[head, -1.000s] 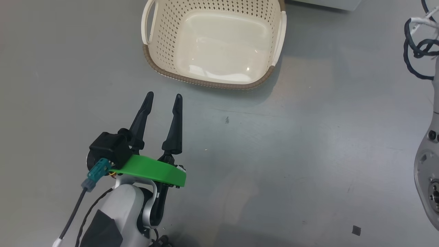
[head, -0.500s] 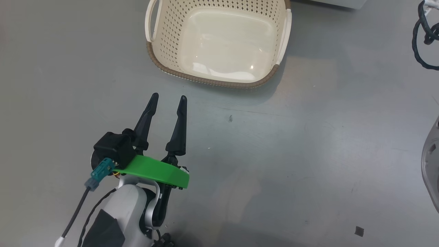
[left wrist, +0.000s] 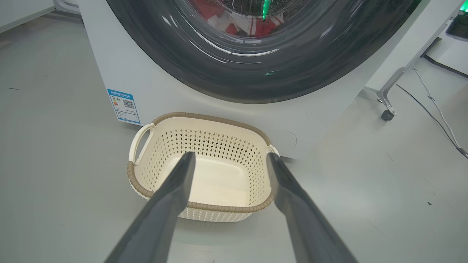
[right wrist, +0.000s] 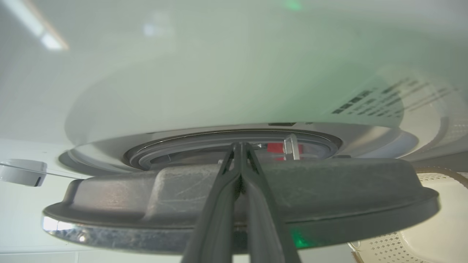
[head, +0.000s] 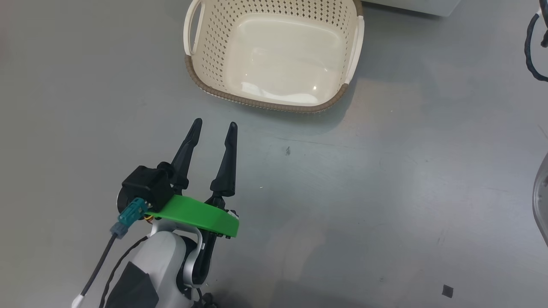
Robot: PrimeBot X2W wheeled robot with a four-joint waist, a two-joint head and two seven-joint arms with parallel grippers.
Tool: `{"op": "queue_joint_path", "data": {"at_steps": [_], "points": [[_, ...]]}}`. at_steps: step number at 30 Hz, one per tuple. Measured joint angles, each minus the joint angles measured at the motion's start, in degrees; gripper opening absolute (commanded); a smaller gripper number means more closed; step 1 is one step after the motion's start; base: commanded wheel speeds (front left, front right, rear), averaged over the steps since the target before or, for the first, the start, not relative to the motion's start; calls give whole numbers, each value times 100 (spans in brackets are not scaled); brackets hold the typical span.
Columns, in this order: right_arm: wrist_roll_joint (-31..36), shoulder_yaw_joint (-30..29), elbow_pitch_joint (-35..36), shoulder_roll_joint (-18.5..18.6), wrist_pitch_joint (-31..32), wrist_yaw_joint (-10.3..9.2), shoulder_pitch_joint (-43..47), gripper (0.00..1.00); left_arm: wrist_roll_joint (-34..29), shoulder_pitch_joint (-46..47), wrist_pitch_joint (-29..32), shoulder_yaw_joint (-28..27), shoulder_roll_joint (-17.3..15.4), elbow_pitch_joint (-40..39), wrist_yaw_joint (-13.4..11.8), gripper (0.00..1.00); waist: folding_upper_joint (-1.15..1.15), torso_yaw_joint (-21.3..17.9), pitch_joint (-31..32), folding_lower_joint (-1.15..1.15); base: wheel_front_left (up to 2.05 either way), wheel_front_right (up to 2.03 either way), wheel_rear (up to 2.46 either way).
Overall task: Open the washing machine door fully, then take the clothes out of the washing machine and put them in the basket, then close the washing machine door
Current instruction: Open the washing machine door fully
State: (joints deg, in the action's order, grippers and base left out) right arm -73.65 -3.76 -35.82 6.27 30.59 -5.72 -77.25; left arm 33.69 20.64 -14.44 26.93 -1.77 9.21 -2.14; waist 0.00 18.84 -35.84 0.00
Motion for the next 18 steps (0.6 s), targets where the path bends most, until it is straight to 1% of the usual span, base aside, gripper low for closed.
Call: {"op": "queue_joint_path", "data": {"at_steps": [15, 18], "points": [[-157, -27, -263, -7, 247, 1, -38, 0, -18, 2, 0, 9, 1, 56, 0, 100, 0, -62, 83, 0, 0, 0, 0], [-293, -84, -364, -13, 297, 10, -29, 0, -19, 3, 0, 4, 1, 102, 0, 100, 0, -67, 138, 0, 0, 0, 0]]}}
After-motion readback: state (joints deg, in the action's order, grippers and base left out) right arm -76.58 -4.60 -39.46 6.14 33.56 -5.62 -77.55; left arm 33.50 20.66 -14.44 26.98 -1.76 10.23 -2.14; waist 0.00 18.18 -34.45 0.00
